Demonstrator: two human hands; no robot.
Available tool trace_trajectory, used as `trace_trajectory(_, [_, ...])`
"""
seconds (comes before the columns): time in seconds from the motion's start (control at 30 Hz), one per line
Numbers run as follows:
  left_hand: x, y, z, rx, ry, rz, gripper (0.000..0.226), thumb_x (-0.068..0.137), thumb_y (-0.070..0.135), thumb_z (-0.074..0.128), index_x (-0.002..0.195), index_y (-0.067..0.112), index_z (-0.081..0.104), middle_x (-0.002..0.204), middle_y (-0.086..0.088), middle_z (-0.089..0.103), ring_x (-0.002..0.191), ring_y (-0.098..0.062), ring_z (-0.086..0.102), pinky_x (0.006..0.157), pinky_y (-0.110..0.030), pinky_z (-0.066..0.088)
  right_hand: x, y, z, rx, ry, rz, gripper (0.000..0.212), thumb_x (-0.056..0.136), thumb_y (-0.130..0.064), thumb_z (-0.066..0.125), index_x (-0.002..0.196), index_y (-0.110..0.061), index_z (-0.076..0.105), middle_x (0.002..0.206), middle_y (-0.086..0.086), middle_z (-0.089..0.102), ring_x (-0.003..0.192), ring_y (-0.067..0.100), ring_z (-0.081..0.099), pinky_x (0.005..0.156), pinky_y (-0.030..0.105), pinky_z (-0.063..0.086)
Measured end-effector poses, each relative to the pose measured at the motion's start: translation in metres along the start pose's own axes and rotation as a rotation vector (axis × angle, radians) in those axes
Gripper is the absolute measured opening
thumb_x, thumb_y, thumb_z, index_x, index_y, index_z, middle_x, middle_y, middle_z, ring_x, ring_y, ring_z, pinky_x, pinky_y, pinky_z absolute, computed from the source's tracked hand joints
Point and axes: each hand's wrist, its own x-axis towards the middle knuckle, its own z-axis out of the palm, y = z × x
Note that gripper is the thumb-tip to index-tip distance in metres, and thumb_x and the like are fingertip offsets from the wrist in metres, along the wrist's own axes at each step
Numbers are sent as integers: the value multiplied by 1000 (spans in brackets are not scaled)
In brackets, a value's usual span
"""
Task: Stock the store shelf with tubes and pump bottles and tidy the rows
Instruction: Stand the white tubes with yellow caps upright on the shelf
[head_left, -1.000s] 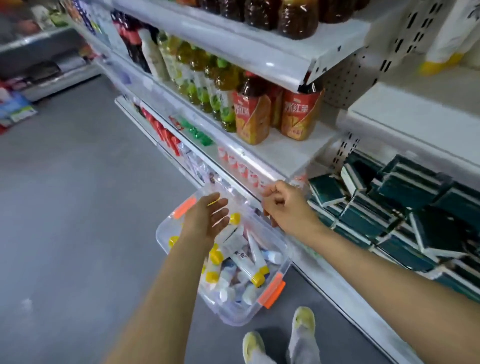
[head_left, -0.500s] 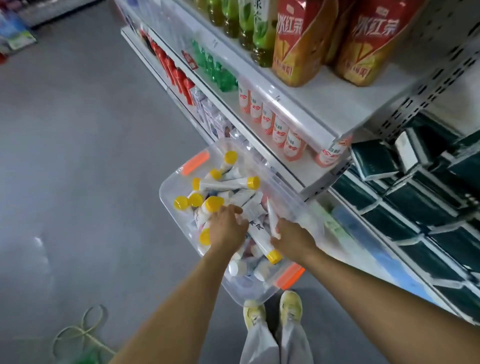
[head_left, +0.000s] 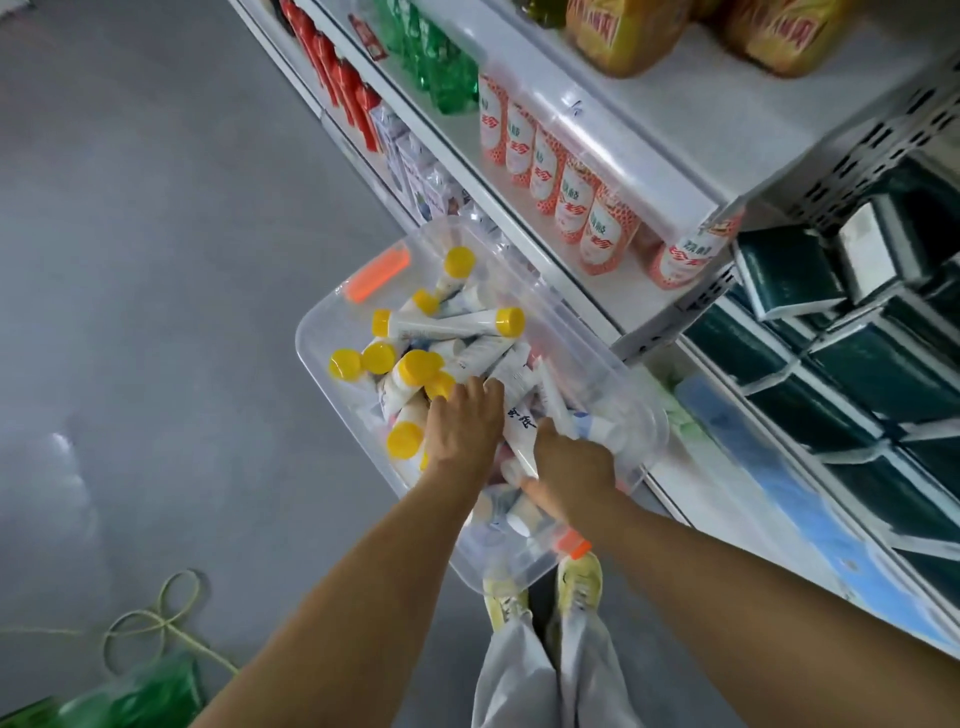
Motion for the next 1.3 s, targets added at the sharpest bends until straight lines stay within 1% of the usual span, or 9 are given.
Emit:
trace_trajectory(0.17, [-6,-1,-4,-38,-90,-37,53,90,43,57,132,11,50,113,-2,61,101,-18,64,77,-33,50,-14,7,-28,223,-168,56,68,82,-59,57,124,-9,40,115,7,63,106,28,63,77,33,43])
trace_trajectory(0.27, [-20,-7,-15,-486,-410,-127,52,99,40,42,136,5,39,129,-15,52,115,-33,55,88,-39,45,-18,11,-50,288,-309,79,49,80,-59,59,105,-18,53,99,1,61,94,23,62,70,28,43])
trace_trajectory(0.33, [-28,-12,-28,-890,-544,-288,43,99,33,42,124,0,50,113,-18,57,99,-34,59,84,-38,46,-21,15,-65,457,-402,130,38,73,-54,62,86,-20,54,81,-1,58,74,20,59,58,25,41])
trace_trajectory(0.47, [-48,-16,-52,-1630,-569,-733,31,97,26,42,91,1,59,69,-13,59,53,-21,51,49,-26,43,-37,25,-93,793,-442,215,32,73,-39,61,89,-12,59,65,10,64,48,22,60,42,19,40])
trace_trajectory(0.6, [-63,-19,-85,-2049,-544,-780,25,98,23,43,101,6,61,82,-20,68,71,-26,55,74,-44,56,-58,33,-120,978,-361,269,28,81,-28,56,95,-3,55,65,17,65,48,25,61,44,19,39])
trace_trajectory(0.87, [-55,-22,-155,-2102,-532,-508,26,82,-4,52,107,-7,60,86,-15,67,81,-26,68,74,-37,57,-97,34,-183,1156,52,160,27,90,-26,54,113,-13,48,82,11,67,64,20,62,54,30,46])
trace_trajectory(1.0, [-43,-18,-192,-2197,-352,-350,42,70,15,80,105,-1,63,92,-18,68,76,-25,67,65,-34,56,-112,35,-207,1049,238,37,41,90,-36,60,124,-25,40,119,-1,56,105,19,58,88,37,49])
trace_trajectory(1.17, [-35,-11,-237,-2380,-129,-200,36,81,16,70,113,1,63,111,-27,65,100,-40,63,91,-52,52,-134,35,-235,944,474,-67,47,86,-34,71,119,-19,41,104,-14,50,99,11,53,79,27,44])
trace_trajectory(1.3, [-34,-6,-262,-2436,-93,-343,34,81,7,72,113,-1,64,110,-21,69,97,-35,67,82,-47,57,-149,38,-252,900,563,-91,53,82,-41,74,118,-25,40,99,-18,48,96,10,53,79,30,45])
